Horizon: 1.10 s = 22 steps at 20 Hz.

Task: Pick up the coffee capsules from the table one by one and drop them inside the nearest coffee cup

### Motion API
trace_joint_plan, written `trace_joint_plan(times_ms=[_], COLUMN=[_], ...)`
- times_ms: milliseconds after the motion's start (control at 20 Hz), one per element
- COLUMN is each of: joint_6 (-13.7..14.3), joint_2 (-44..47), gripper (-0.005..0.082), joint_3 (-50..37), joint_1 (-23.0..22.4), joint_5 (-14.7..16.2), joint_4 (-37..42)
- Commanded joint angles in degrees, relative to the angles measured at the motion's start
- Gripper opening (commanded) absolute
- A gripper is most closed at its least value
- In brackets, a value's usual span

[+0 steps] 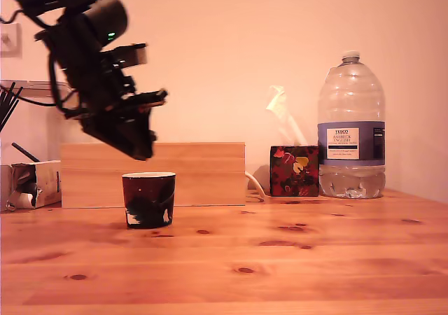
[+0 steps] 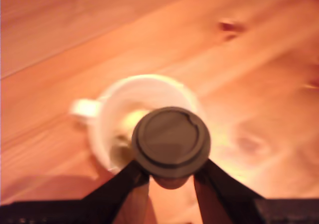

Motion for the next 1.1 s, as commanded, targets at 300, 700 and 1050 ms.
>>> trace_joint_plan(times_ms=[300,700,1050], joint_6=[-0.1,-0.1,-0.1], joint_2=[-1.6,1.1,10.6], gripper=[0.0184,0.0184,0.0184], joint_3=[-0.5,5.5,19.7], joint_1=[-0.4,0.5,1.2], joint_5=[0.1,0.1,0.0], joint_4=[1.7,-4.3,-17.2])
